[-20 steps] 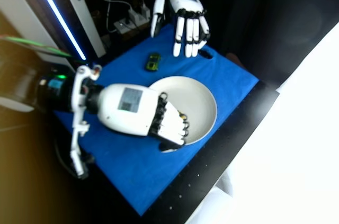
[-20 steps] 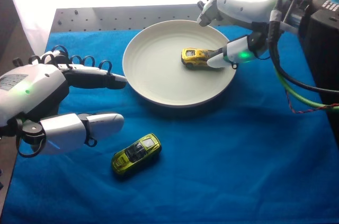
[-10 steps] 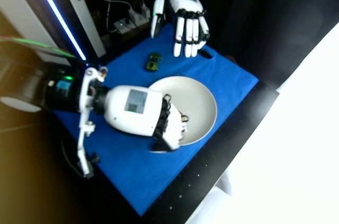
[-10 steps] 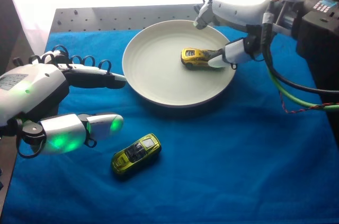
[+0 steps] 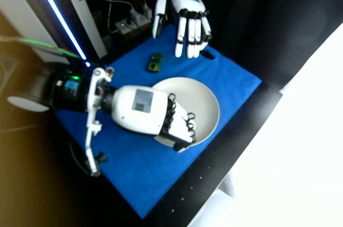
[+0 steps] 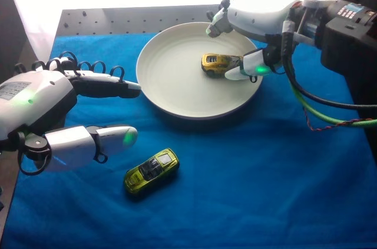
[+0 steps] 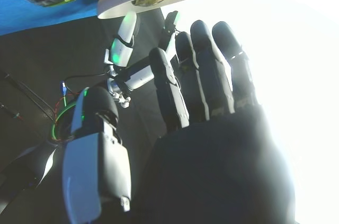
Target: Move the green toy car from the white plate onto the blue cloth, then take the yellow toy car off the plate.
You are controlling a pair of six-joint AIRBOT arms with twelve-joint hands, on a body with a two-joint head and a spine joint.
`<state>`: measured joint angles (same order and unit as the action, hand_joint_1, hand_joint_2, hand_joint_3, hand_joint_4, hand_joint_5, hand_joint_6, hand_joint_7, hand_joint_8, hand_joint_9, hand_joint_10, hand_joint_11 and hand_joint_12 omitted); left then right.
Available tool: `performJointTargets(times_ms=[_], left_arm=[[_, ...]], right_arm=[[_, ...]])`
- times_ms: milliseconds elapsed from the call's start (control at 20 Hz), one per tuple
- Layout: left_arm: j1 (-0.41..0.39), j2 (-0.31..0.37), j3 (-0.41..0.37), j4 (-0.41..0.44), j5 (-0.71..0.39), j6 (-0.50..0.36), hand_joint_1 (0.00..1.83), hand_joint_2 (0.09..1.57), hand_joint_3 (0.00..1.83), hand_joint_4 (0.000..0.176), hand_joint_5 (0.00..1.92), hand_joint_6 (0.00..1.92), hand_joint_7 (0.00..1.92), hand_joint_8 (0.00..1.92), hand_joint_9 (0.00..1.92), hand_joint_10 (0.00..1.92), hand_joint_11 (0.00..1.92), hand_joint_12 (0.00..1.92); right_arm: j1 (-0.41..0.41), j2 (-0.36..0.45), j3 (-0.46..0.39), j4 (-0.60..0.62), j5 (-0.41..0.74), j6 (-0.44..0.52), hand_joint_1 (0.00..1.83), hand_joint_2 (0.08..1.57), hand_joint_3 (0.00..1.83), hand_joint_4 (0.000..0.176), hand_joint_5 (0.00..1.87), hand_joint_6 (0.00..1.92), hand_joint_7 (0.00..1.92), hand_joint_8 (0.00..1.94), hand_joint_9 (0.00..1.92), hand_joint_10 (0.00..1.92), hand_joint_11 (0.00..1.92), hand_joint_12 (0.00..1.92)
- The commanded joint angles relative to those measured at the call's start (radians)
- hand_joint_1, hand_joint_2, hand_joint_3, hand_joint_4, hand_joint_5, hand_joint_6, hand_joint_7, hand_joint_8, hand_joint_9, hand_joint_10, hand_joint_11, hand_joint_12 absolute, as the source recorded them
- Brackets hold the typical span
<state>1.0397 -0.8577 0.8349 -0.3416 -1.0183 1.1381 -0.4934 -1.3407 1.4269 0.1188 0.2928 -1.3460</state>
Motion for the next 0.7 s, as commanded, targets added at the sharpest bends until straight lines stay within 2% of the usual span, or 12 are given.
performJointTargets(times_ms=[0, 100, 200, 350, 450, 550, 600, 650], left_arm=[[-0.009, -0.003, -0.001, 0.016, -0.125, -0.005, 0.41, 1.15, 0.00, 0.125, 0.66, 0.00, 0.55, 0.00, 0.53, 0.06, 0.09, 1.39], [-0.009, -0.003, -0.001, 0.016, -0.126, -0.006, 0.41, 1.14, 0.00, 0.133, 0.66, 0.00, 0.55, 0.00, 0.53, 0.06, 0.06, 1.44], [-0.009, -0.003, -0.002, 0.016, -0.126, -0.007, 0.40, 1.14, 0.00, 0.126, 0.65, 0.00, 0.54, 0.00, 0.52, 0.05, 0.01, 1.42], [-0.009, -0.004, -0.002, 0.016, -0.128, -0.009, 0.39, 1.15, 0.00, 0.123, 0.65, 0.00, 0.55, 0.00, 0.53, 0.06, 0.06, 1.40], [-0.009, -0.004, -0.002, 0.016, -0.129, -0.011, 0.41, 1.16, 0.00, 0.124, 0.64, 0.00, 0.55, 0.00, 0.54, 0.05, 0.05, 1.41], [-0.009, -0.004, -0.002, 0.016, -0.130, -0.012, 0.42, 1.16, 0.00, 0.126, 0.64, 0.00, 0.54, 0.00, 0.53, 0.05, 0.03, 1.41], [-0.009, -0.004, -0.002, 0.016, -0.130, -0.013, 0.41, 1.15, 0.00, 0.123, 0.65, 0.00, 0.55, 0.00, 0.53, 0.05, 0.04, 1.42], [-0.009, -0.004, -0.002, 0.016, -0.130, -0.014, 0.41, 1.15, 0.00, 0.125, 0.64, 0.00, 0.54, 0.00, 0.53, 0.05, 0.02, 1.45]], right_arm=[[0.016, -0.002, 0.004, -0.004, 0.103, -0.004, 0.80, 1.00, 0.00, 0.000, 0.71, 0.00, 0.86, 0.05, 0.58, 0.91, 0.38, 1.62], [0.016, -0.005, 0.003, -0.007, 0.097, -0.004, 0.82, 1.00, 0.00, 0.000, 0.72, 0.01, 0.86, 0.07, 0.54, 1.02, 0.36, 1.68], [0.015, -0.005, 0.002, -0.010, 0.094, -0.004, 0.80, 0.99, 0.00, 0.000, 0.73, 0.01, 0.83, 0.06, 0.53, 0.95, 0.33, 1.63], [0.015, -0.007, 0.004, -0.012, 0.087, -0.004, 0.82, 0.98, 0.00, 0.000, 0.75, 0.01, 0.83, 0.05, 0.53, 0.90, 0.32, 1.60], [0.015, -0.011, 0.006, -0.017, 0.080, -0.004, 0.85, 0.98, 0.00, 0.000, 0.75, 0.01, 0.86, 0.08, 0.55, 1.01, 0.38, 1.66], [0.015, -0.014, 0.009, -0.020, 0.076, -0.004, 0.86, 0.98, 0.00, 0.000, 0.73, 0.00, 0.83, 0.07, 0.54, 0.93, 0.35, 1.62], [0.015, -0.014, 0.009, -0.021, 0.075, -0.004, 0.87, 0.99, 0.00, 0.000, 0.73, 0.00, 0.86, 0.10, 0.55, 1.05, 0.39, 1.69], [0.015, -0.015, 0.010, -0.021, 0.074, -0.004, 0.88, 0.99, 0.00, 0.000, 0.74, 0.00, 0.81, 0.32, 0.56, 1.21, 0.46, 1.77]])
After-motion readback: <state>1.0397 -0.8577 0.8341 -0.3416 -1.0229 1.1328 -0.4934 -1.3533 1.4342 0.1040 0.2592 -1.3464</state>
